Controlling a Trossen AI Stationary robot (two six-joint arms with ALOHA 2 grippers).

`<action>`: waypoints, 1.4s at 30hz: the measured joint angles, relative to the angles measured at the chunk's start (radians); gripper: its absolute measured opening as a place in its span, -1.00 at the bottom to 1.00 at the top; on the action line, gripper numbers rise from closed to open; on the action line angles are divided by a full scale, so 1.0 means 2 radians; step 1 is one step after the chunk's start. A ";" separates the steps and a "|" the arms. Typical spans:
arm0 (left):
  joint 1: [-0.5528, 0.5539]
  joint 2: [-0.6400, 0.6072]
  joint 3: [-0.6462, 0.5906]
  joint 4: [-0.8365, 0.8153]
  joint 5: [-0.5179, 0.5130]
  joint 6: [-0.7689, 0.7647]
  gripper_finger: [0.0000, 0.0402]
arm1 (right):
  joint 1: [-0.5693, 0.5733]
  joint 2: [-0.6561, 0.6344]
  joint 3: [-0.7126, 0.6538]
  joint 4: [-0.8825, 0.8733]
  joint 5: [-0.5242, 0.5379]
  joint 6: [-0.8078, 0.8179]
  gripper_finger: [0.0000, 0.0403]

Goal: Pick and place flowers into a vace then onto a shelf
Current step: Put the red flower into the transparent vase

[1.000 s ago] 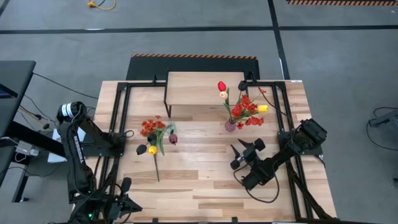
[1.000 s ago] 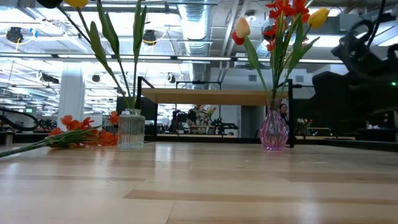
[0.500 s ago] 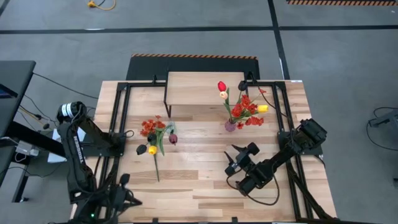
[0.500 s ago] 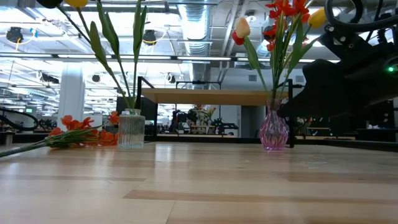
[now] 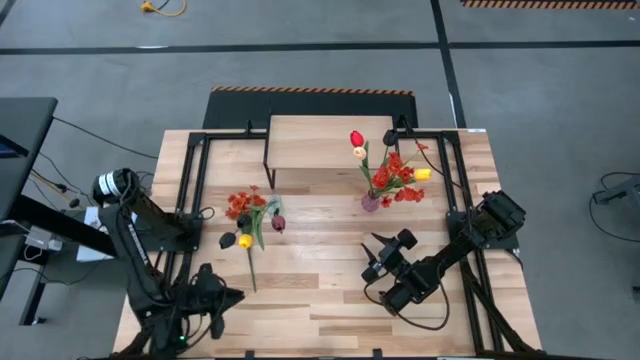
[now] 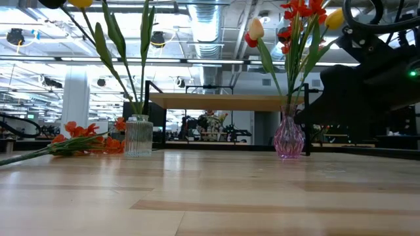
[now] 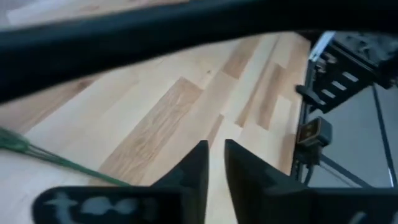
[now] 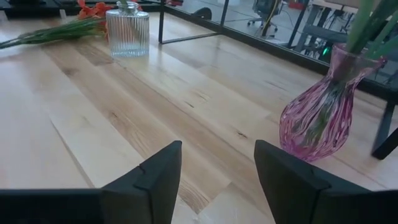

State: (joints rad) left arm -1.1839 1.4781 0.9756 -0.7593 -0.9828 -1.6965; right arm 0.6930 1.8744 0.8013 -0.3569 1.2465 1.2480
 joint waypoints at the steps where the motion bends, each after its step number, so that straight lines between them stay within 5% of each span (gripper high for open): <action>1: 0.006 0.002 0.000 0.000 0.006 -0.005 -0.74 | 0.000 0.000 0.000 0.000 0.000 -0.004 -0.04; 13: 0.026 0.042 0.000 -0.018 0.040 -0.095 -0.21 | 0.000 0.000 0.000 0.000 -0.005 -0.065 -0.04; 28: 0.050 0.166 0.000 -0.041 0.061 -0.282 -0.19 | 0.029 0.000 0.000 0.000 -0.010 -0.067 -0.07; 42: 0.101 0.182 0.000 -0.048 0.130 -0.274 -0.19 | 0.072 0.000 0.000 0.000 -0.011 -0.066 -0.08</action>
State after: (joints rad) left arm -0.9813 1.8412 0.9760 -0.8555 -0.7221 -2.2436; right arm 0.8376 1.8744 0.8009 -0.3573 1.2251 1.1167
